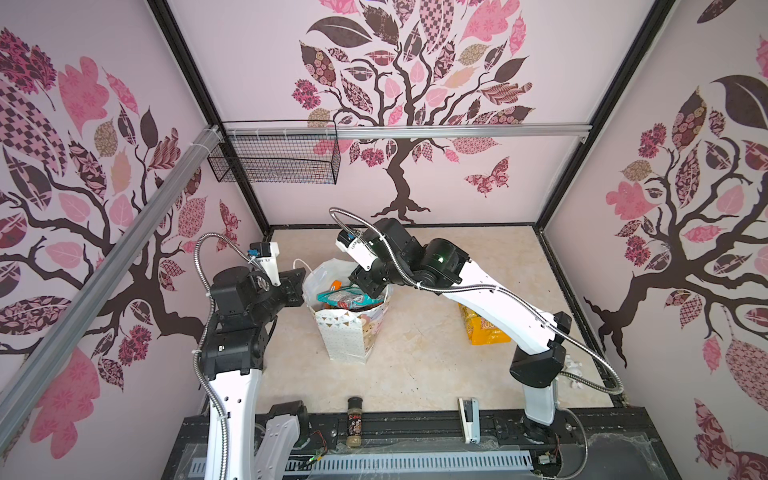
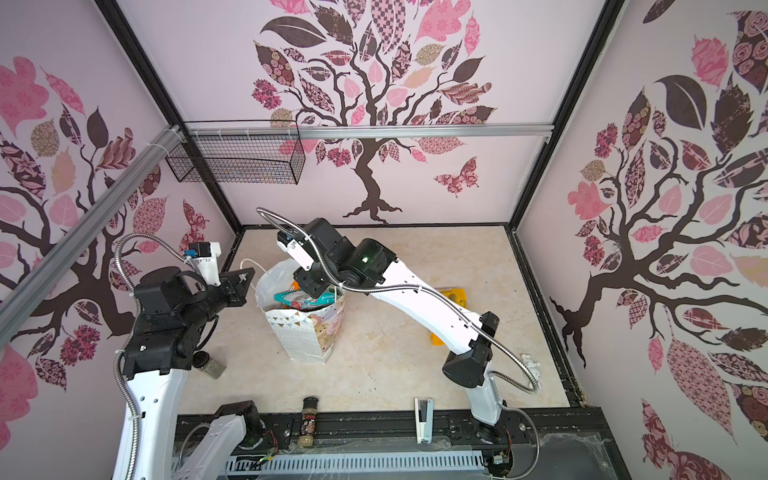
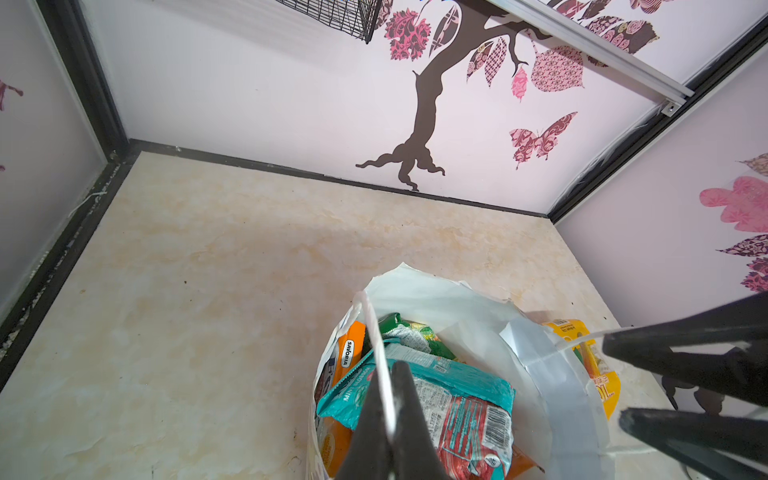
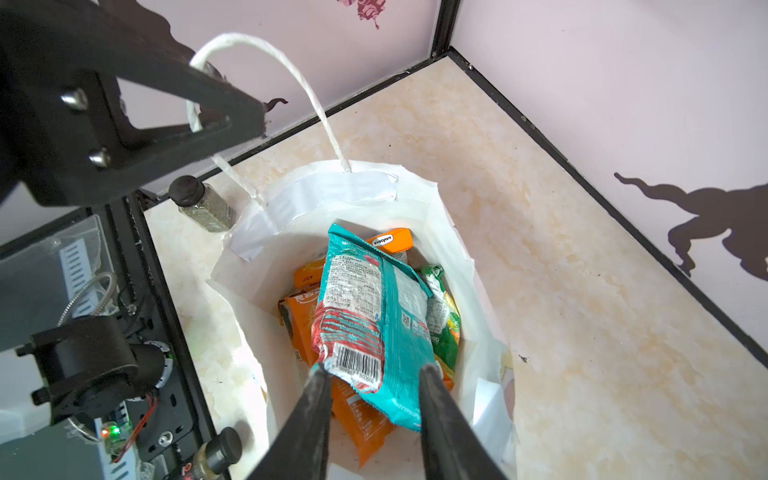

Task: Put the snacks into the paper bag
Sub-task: 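Open the right gripper to release the teal packet and raise it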

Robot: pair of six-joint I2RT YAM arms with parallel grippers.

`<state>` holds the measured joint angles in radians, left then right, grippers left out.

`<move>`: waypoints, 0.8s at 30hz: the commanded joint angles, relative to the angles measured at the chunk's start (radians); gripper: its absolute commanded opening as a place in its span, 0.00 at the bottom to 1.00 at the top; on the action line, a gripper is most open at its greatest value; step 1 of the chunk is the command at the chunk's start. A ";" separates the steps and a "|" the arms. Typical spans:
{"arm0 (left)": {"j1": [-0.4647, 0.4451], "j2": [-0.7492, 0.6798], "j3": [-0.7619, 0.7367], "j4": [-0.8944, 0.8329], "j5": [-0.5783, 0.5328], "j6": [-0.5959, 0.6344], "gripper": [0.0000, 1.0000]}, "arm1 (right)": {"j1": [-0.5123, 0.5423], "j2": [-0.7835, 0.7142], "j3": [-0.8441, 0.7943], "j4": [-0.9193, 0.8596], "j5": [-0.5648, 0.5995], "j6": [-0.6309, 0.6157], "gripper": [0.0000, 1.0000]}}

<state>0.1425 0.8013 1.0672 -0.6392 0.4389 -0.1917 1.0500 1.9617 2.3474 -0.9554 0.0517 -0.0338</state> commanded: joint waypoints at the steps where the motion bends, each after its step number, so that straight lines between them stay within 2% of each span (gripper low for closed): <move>1: 0.005 -0.003 -0.020 0.022 0.012 -0.001 0.00 | 0.036 -0.105 0.042 -0.022 0.028 0.044 0.42; 5: 0.004 -0.012 -0.021 0.021 0.006 0.000 0.00 | 0.039 -0.202 -0.063 0.018 0.038 0.113 0.44; 13: 0.004 -0.005 -0.018 0.018 0.011 0.003 0.00 | 0.038 -0.505 -0.547 0.267 0.126 0.213 0.48; 17: 0.003 -0.009 -0.025 0.031 0.014 0.001 0.00 | 0.039 -0.500 -0.552 0.223 0.027 0.241 0.50; 21: 0.005 0.000 -0.015 0.014 0.019 0.010 0.00 | 0.038 -0.490 -0.544 0.185 0.126 0.276 0.52; 24: 0.004 -0.001 0.016 -0.041 -0.017 0.002 0.02 | 0.038 -0.505 -0.610 0.217 0.185 0.296 0.61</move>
<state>0.1425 0.8017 1.0664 -0.6468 0.4389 -0.1905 1.0855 1.4605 1.7660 -0.7544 0.1661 0.2268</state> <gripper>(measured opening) 0.050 0.596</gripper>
